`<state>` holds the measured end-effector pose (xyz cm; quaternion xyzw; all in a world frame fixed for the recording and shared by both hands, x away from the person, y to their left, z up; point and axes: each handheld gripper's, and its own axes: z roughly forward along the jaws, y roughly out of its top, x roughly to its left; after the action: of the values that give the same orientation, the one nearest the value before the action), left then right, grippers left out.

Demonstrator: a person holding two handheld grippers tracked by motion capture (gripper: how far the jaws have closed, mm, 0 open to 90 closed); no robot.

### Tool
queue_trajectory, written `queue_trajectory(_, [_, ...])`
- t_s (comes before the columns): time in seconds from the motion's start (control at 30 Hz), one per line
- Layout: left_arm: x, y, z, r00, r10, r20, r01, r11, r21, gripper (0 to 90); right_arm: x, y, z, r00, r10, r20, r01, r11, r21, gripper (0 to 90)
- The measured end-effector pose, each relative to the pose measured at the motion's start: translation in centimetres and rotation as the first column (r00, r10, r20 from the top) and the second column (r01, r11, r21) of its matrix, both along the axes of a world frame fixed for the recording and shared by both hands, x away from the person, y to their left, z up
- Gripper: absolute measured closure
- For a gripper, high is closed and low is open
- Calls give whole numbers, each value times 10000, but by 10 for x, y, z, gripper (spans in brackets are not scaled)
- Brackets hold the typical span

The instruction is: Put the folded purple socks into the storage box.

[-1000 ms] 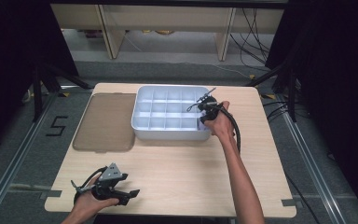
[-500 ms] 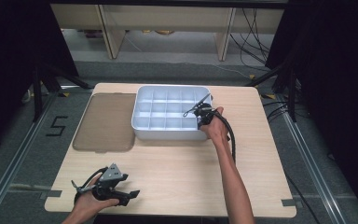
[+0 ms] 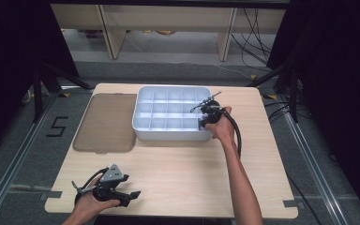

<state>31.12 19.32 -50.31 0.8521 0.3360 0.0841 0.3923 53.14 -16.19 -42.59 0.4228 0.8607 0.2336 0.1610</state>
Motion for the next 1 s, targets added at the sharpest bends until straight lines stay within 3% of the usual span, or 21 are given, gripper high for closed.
queue_trajectory(0.1, [-1, -1, 0, 9999, 136, -38, -137, 9998, -145, 219, -4, -4, 8, 9995, -126, 291, 118, 9995, 282, 641])
queue_trajectory(0.17, [0, 0, 0, 10000, 73, -33, -73, 10000, -53, 219, -5, -8, 13, 9991, -206, 377, 188, 9987, 481, 618])
queue_trajectory(0.23, [0, 0, 0, 10000, -5, -13, 5, 10000, -2, 219, -6, -12, 17, 9972, -169, 734, 129, 9984, 547, 581])
queue_trajectory(0.33, [0, 0, 0, 10000, -13, -2, 13, 10000, -12, 219, -12, -16, 24, 9962, -751, 433, 702, 9920, 1049, 573])
queue_trajectory(0.4, [0, 0, 0, 10000, 1, 3, -1, 10000, -17, 219, -15, -18, 26, 9952, -855, 471, 792, 9892, 1235, 556])
queue_trajectory(0.47, [1, 1, 0, 10000, 39, 51, -40, 10000, 81, 219, -16, -20, 27, 9929, -869, 818, 744, 9865, 1456, 538])
queue_trajectory(0.53, [1, 0, 0, 10000, 61, 16, -61, 10000, -27, 219, -22, -19, 30, 9929, -1013, 619, 900, 9823, 1645, 520])
queue_trajectory(0.6, [1, 0, 0, 10000, 2, 13, -2, 10000, 22, 219, -23, -21, 31, 9927, -745, 947, 584, 9850, 1622, 508])
queue_trajectory(0.63, [1, 0, 0, 10000, -1, 14, 1, 10000, 22, 219, -25, -21, 32, 9939, -657, 886, 501, 9846, 1677, 503])
queue_trajectory(0.67, [1, 0, 0, 10000, 46, -27, -45, 10000, 18, 219, -26, -20, 30, 9906, -801, 1110, 584, 9806, 1870, 500])
queue_trajectory(0.7, [1, 0, -1, 9998, 133, -120, -134, 9999, -72, 219, -28, -20, 33, 9938, -609, 932, 446, 9848, 1681, 499])
queue_trajectory(0.73, [2, 0, -1, 9998, 171, 35, -171, 9997, 144, 219, -30, -19, 33, 9946, -572, 869, 415, 9841, 1728, 498])
queue_trajectory(0.77, [1, 0, -1, 9999, 126, -59, -126, 9999, -18, 219, -32, -18, 34, 9951, -555, 819, 405, 9838, 1748, 496])
queue_trajectory(0.93, [2, 1, -1, 9995, 293, -124, -295, 9994, -178, 219, -39, -16, 38, 9937, -521, 988, 344, 9843, 1732, 471])
queue_trajectory(0.97, [3, 2, -1, 9998, 176, 39, -177, 9998, 69, 219, -40, -16, 38, 9931, -417, 1099, 228, 9854, 1687, 467])
queue_trajectory(1.0, [3, 2, -1, 9999, 159, 9, -159, 9999, -4, 219, -42, -16, 39, 9925, -387, 1159, 178, 9842, 1764, 463])
